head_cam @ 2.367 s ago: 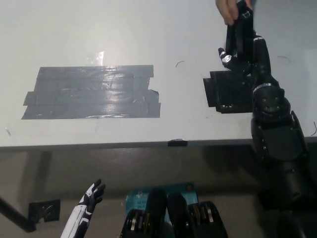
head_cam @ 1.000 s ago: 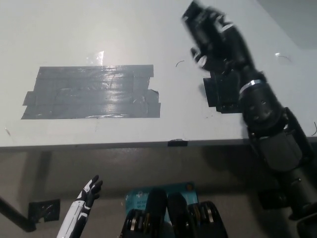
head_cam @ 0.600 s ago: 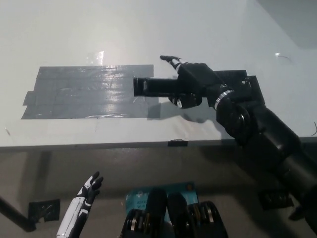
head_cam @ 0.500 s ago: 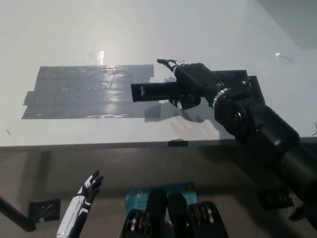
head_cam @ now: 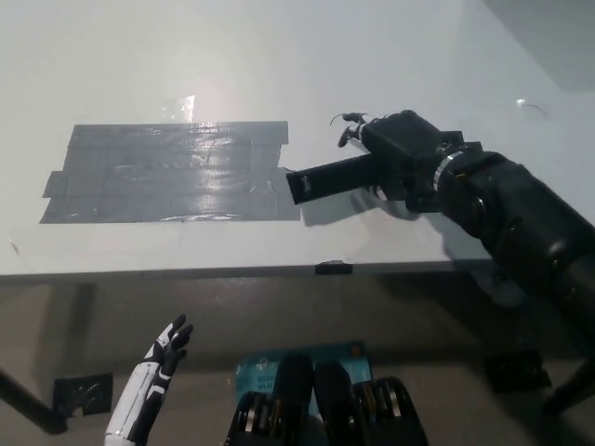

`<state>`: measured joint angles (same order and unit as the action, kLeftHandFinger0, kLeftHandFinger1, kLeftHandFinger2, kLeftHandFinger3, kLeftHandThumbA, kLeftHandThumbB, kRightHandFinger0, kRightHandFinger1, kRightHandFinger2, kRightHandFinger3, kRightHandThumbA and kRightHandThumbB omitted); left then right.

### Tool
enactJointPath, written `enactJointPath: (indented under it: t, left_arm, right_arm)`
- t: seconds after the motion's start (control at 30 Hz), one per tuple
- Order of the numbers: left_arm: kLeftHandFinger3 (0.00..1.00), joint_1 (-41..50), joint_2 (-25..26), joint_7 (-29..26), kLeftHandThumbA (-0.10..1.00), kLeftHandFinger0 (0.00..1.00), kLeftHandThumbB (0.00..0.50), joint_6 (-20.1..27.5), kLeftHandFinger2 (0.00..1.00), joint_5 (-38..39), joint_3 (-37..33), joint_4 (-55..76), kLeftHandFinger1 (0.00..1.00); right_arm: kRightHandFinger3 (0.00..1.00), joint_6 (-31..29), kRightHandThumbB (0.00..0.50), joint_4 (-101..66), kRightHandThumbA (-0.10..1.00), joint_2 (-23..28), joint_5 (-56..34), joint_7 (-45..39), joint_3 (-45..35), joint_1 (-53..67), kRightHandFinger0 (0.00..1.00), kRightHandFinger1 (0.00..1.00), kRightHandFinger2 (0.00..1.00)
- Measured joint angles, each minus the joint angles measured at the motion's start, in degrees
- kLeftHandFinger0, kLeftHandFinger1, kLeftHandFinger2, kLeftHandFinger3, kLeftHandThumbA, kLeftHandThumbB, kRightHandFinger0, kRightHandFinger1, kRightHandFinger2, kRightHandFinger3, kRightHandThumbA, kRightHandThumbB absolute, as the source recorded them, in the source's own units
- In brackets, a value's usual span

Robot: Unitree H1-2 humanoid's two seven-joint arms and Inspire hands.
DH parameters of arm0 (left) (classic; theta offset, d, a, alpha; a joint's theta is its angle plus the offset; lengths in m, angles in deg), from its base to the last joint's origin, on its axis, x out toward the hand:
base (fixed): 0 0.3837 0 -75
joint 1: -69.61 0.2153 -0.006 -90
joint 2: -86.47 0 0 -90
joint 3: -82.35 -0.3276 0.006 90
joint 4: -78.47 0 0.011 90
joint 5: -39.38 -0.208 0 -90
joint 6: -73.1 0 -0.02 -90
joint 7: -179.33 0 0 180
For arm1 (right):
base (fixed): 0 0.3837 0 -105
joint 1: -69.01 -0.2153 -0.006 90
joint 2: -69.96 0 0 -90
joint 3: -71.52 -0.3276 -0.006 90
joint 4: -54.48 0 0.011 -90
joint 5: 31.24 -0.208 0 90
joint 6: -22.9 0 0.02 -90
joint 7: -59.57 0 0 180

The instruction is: A person hands a stapler to the robot and the robot grabs it with its right hand and places it on the desk infront of it

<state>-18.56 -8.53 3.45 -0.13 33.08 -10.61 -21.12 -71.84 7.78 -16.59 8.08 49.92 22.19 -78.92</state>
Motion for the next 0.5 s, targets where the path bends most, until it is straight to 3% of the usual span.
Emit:
enactJointPath:
  t: [0.03,0.07,0.1,0.13,0.17,0.2,0.23,0.27,0.3,0.43,0.5]
  left_arm:
    - [1.0,0.0,0.0,0.0,1.0,1.0,0.5,0.0,1.0,0.0,-0.01,-0.02,1.0]
    - [1.0,-0.01,0.0,0.0,1.0,1.0,0.5,0.0,1.0,-0.01,-0.01,-0.02,1.0]
    - [1.0,-0.02,0.01,0.0,1.0,1.0,0.5,0.0,1.0,-0.02,-0.01,-0.02,1.0]
    - [1.0,-0.08,0.02,0.0,1.0,1.0,0.5,-0.01,1.0,-0.02,0.0,-0.02,1.0]
    - [1.0,-0.14,0.02,0.0,1.0,1.0,0.5,-0.02,1.0,-0.02,0.0,-0.02,1.0]
    - [1.0,-0.21,0.02,0.0,1.0,1.0,0.5,-0.02,1.0,-0.02,0.0,-0.03,1.0]
    - [1.0,-0.21,0.02,0.0,1.0,1.0,0.5,-0.02,1.0,-0.02,0.0,-0.03,1.0]
    - [1.0,-0.26,0.02,-0.01,1.0,1.0,0.5,-0.02,1.0,-0.02,0.0,-0.11,1.0]
    - [1.0,-0.26,0.02,-0.01,1.0,1.0,0.5,-0.02,1.0,-0.02,0.0,-0.11,1.0]
    - [1.0,-0.27,0.01,-0.01,1.0,1.0,0.5,-0.04,1.0,-0.01,0.01,-0.52,1.0]
    - [1.0,-0.28,0.01,-0.01,1.0,1.0,0.5,-0.05,1.0,-0.01,0.01,-0.54,1.0]
  right_arm:
    - [0.83,0.12,0.215,0.0,-0.1,0.16,0.05,-0.56,-0.06,-0.11,0.23,0.71,1.0]
    - [0.94,0.45,0.241,-0.01,-0.04,0.41,0.06,-1.78,-0.14,-0.37,0.58,0.96,1.0]
    - [0.91,0.89,0.249,0.01,-0.01,0.66,0.04,-3.14,-0.21,-0.69,0.72,0.99,1.0]
    - [1.0,1.42,0.435,0.09,0.14,0.77,0.0,-4.38,-0.22,-1.0,0.64,0.91,1.0]
    - [1.0,1.9,0.38,0.15,0.18,0.82,-0.03,-5.72,-0.22,-1.25,0.69,0.97,1.0]
    - [1.0,2.66,0.387,0.15,0.18,0.84,-0.11,-7.23,-0.22,-1.41,0.74,1.0,1.0]
    - [1.0,2.66,0.436,0.15,0.21,0.84,-0.11,-7.23,-0.22,-1.41,0.86,1.0,1.0]
    - [1.0,3.59,0.436,0.2,0.21,0.8,-0.26,-9.42,-0.2,-1.4,0.86,1.0,1.0]
    - [1.0,3.59,0.489,0.2,0.25,0.8,-0.26,-9.42,-0.2,-1.4,1.0,1.0,1.0]
    - [1.0,5.55,0.5,1.33,0.39,0.68,-0.83,-15.14,-0.1,-1.52,1.0,1.0,1.0]
    - [1.0,5.84,0.5,1.66,0.39,0.69,-1.06,-17.33,-0.1,-2.0,1.0,1.0,1.0]
